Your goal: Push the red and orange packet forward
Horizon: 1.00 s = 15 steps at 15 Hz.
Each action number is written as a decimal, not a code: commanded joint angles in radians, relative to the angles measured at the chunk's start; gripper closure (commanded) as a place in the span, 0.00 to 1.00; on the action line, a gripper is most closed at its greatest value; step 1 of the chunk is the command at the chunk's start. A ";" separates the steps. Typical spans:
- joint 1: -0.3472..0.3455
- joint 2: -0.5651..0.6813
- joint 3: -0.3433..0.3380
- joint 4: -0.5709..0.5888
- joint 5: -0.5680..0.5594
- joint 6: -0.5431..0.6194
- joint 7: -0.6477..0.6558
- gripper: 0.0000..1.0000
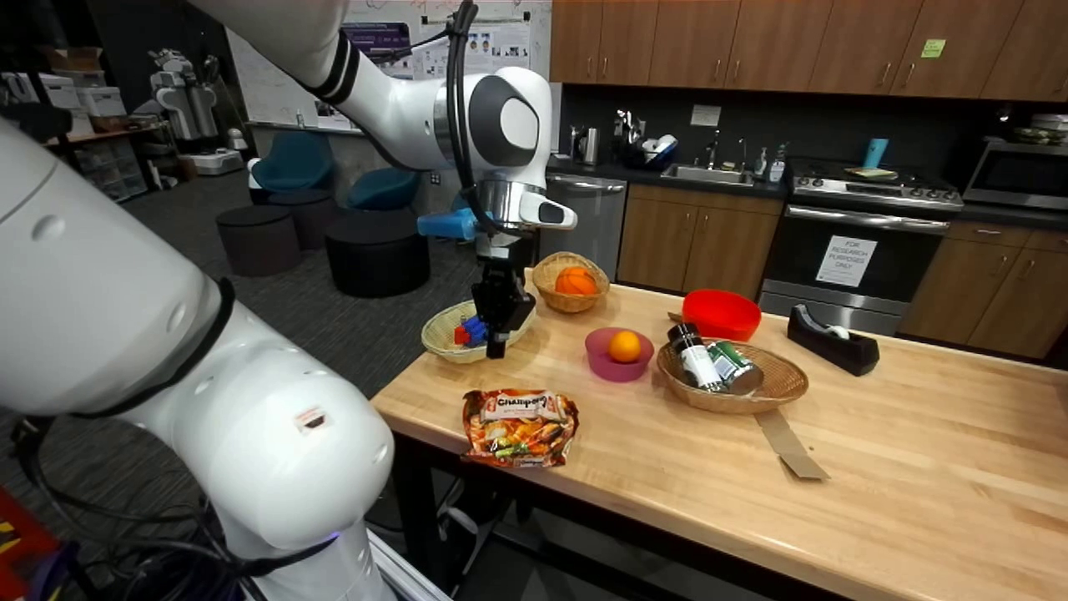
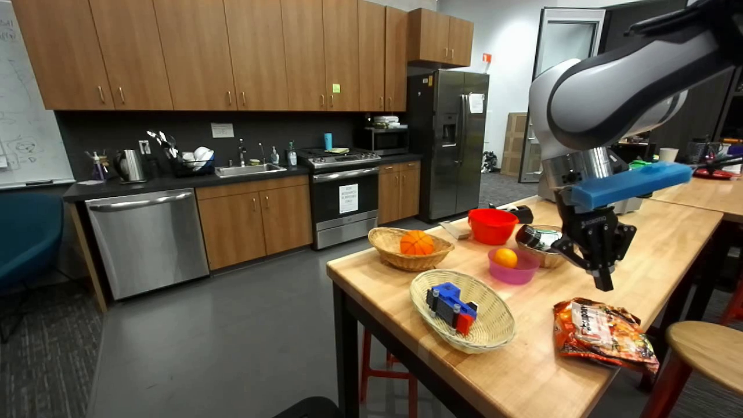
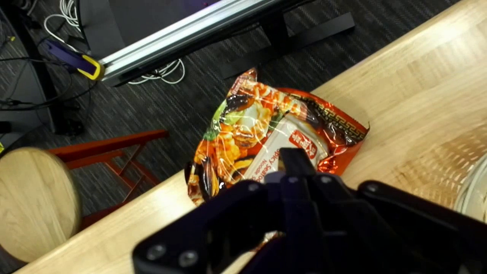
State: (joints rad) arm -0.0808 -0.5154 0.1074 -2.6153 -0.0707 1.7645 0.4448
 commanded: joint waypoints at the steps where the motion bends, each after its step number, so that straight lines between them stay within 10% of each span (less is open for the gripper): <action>1: 0.005 0.003 -0.004 0.023 0.029 -0.054 0.023 1.00; 15: -0.043 0.115 -0.045 -0.002 0.000 0.124 0.032 1.00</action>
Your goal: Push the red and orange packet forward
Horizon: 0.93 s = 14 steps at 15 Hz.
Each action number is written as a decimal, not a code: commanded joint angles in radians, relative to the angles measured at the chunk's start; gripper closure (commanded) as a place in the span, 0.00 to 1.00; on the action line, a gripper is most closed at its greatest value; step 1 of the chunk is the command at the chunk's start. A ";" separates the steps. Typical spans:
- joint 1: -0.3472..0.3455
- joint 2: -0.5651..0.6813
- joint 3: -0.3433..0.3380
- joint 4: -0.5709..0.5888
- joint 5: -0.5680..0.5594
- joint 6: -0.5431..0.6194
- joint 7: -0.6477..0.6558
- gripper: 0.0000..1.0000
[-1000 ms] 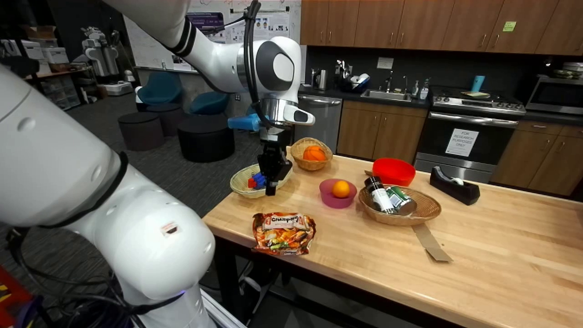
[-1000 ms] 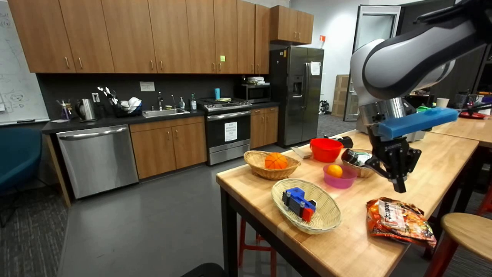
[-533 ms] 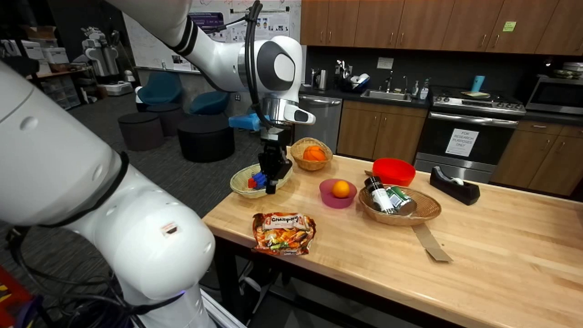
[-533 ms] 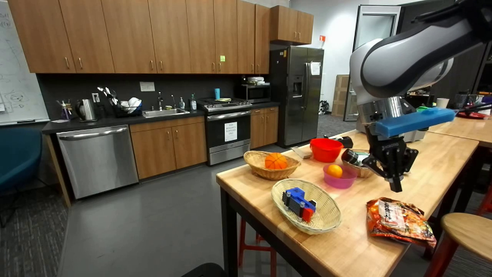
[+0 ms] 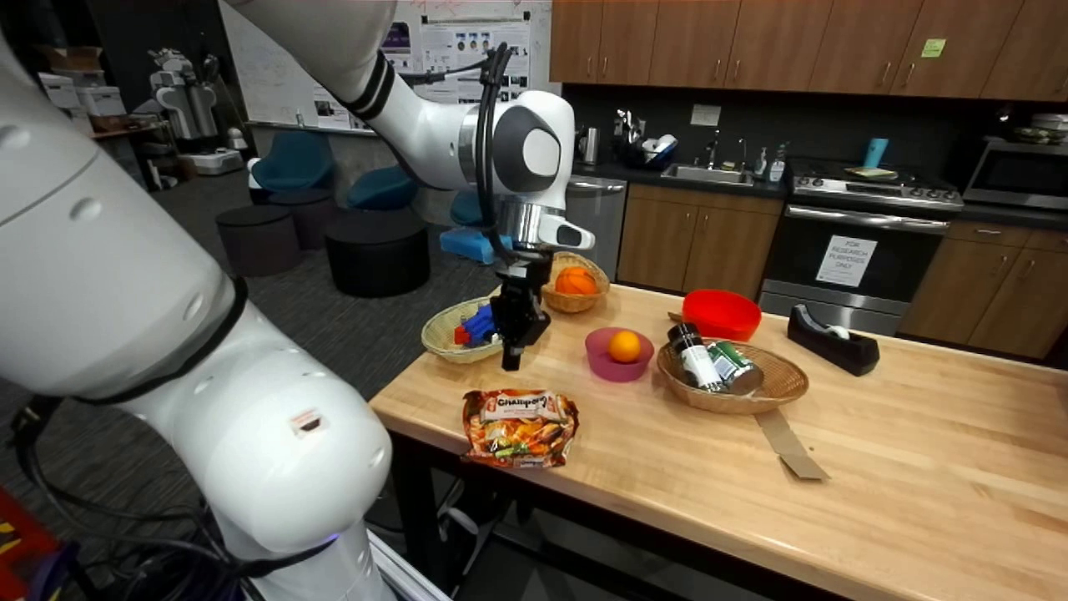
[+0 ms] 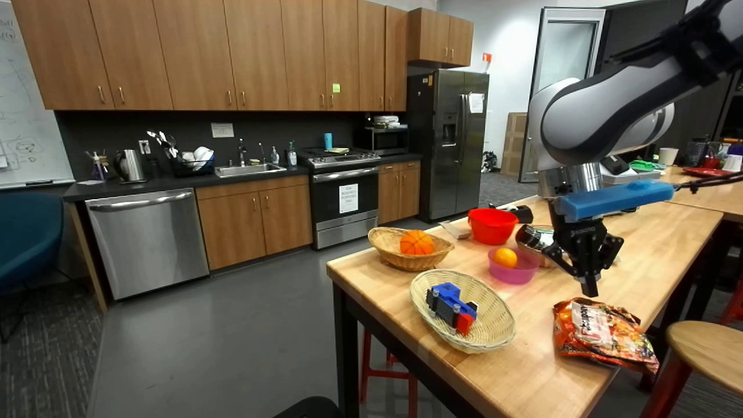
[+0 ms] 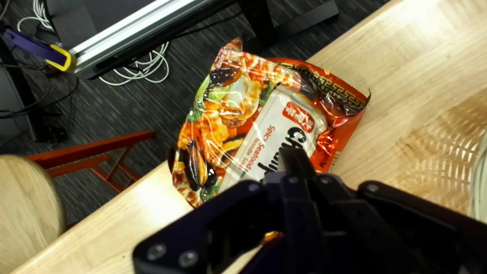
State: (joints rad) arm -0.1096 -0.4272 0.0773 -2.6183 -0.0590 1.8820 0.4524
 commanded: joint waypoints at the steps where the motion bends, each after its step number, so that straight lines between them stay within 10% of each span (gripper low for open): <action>1: -0.020 0.042 -0.021 0.003 -0.015 0.011 0.025 1.00; 14: -0.030 0.180 -0.069 0.024 -0.008 0.030 0.027 1.00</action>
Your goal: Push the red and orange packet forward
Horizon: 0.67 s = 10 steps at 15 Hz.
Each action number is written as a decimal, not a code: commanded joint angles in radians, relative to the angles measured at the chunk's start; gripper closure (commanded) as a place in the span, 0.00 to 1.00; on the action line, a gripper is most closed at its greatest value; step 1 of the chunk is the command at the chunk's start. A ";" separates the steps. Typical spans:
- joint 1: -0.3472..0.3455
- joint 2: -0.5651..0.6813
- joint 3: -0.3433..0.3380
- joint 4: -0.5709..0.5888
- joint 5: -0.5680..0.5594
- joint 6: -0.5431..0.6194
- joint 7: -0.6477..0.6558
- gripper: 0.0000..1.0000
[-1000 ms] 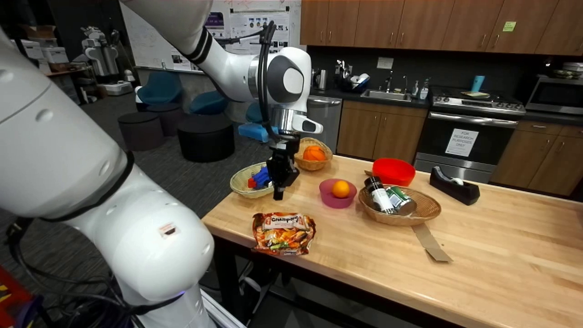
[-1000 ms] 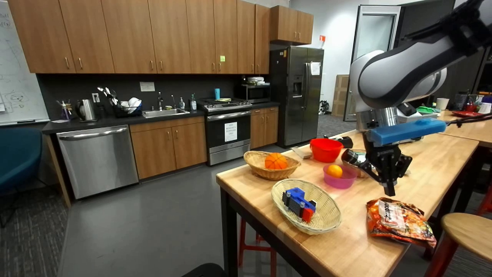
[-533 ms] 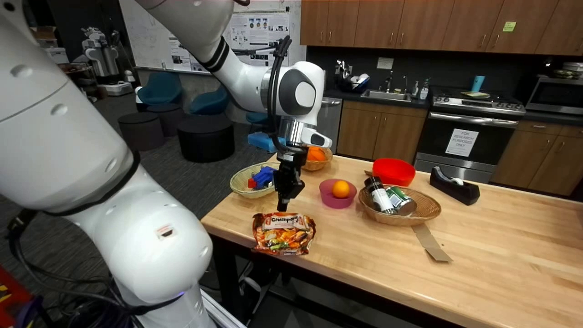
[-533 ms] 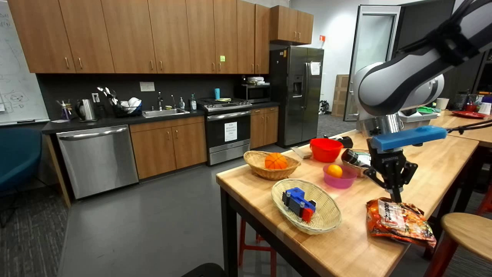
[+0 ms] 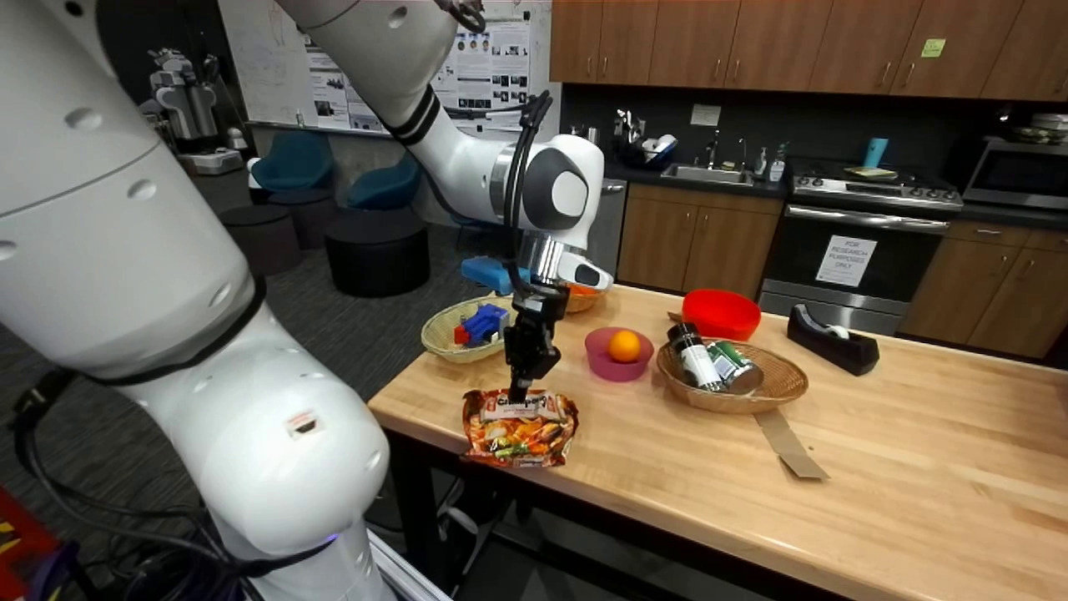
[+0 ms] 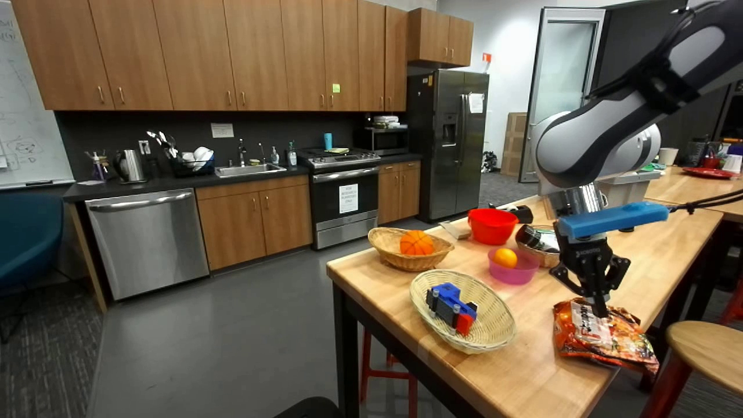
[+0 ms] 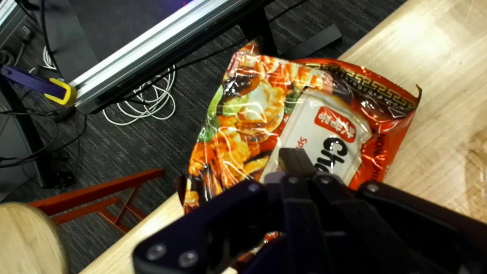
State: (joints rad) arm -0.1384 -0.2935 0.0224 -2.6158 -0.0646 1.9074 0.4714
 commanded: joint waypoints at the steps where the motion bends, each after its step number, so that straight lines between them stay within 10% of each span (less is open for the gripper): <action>1: 0.000 0.054 -0.018 0.023 -0.001 0.002 0.009 1.00; 10: 0.009 0.123 -0.018 0.056 -0.089 0.186 0.008 1.00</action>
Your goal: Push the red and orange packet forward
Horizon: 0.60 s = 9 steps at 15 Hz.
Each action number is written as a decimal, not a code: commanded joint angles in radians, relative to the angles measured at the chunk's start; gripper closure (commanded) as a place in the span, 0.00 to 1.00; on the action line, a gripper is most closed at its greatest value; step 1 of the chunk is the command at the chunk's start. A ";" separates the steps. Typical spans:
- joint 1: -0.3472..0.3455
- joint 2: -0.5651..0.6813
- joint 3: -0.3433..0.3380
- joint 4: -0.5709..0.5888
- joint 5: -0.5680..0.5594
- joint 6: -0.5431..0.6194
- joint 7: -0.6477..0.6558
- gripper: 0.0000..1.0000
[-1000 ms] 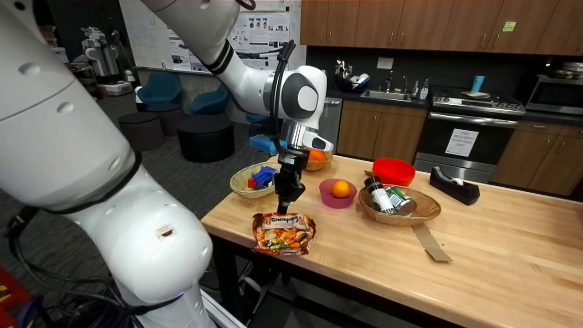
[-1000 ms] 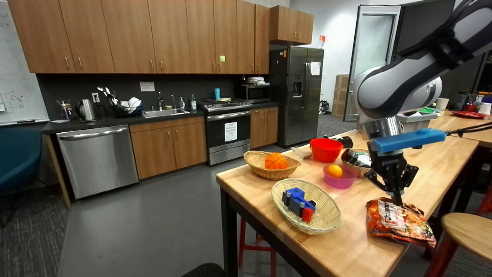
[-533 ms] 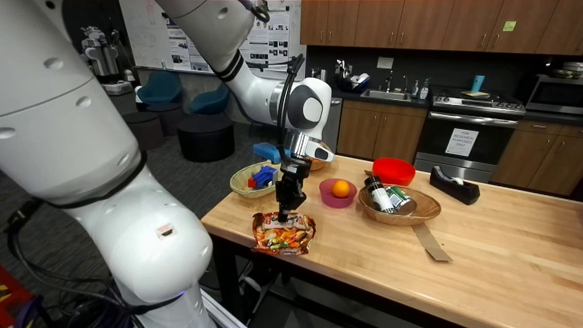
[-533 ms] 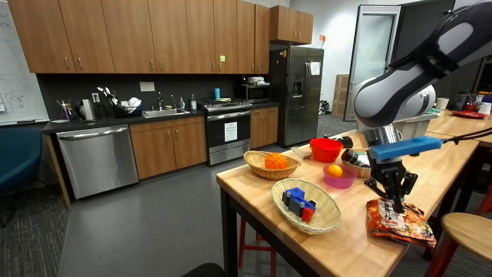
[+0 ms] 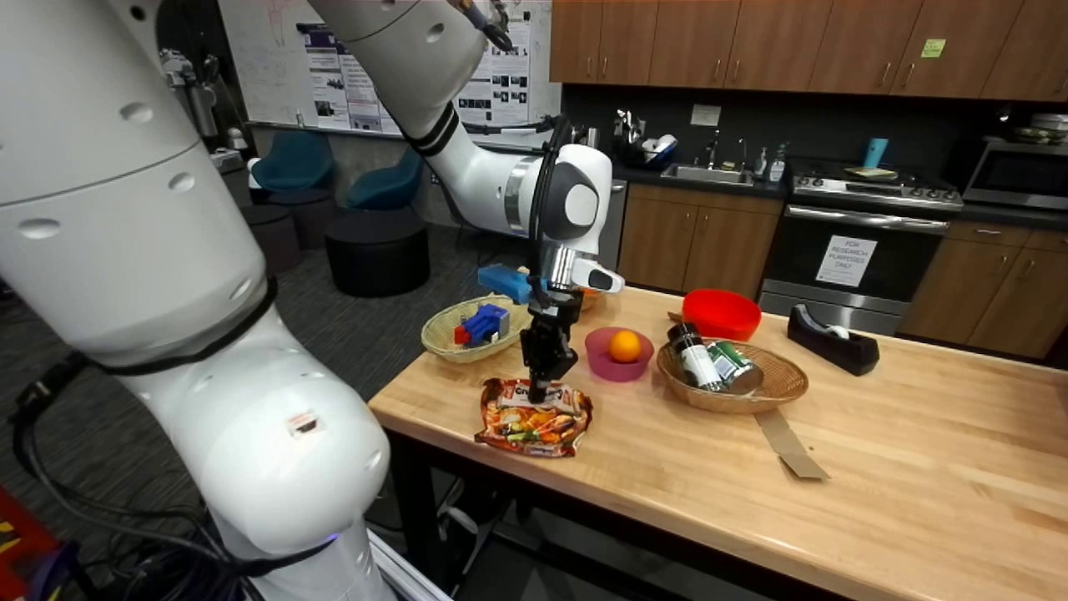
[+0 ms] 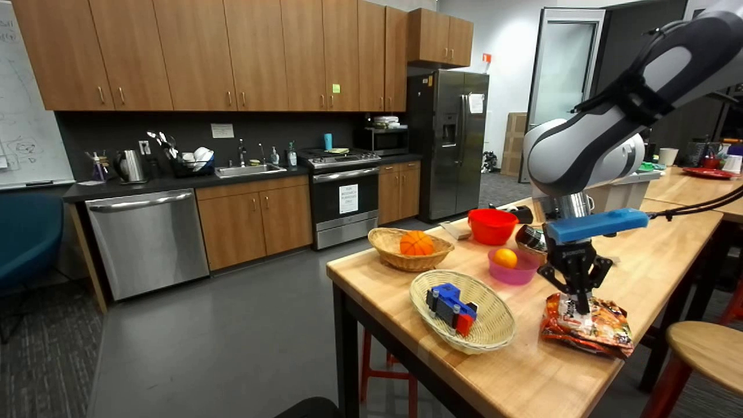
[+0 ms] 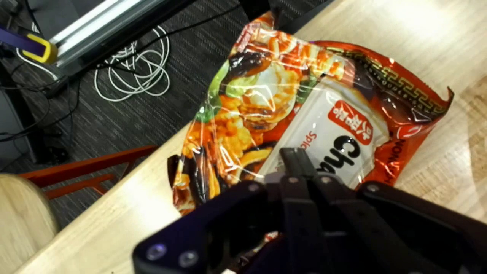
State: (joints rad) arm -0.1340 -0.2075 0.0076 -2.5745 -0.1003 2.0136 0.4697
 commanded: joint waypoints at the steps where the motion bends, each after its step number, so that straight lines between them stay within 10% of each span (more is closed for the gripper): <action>1: 0.004 0.040 -0.003 0.016 -0.076 0.106 0.013 1.00; 9: 0.001 0.050 0.021 0.053 -0.328 0.293 0.098 1.00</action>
State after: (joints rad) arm -0.1332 -0.1732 0.0123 -2.5532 -0.3361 2.2661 0.5129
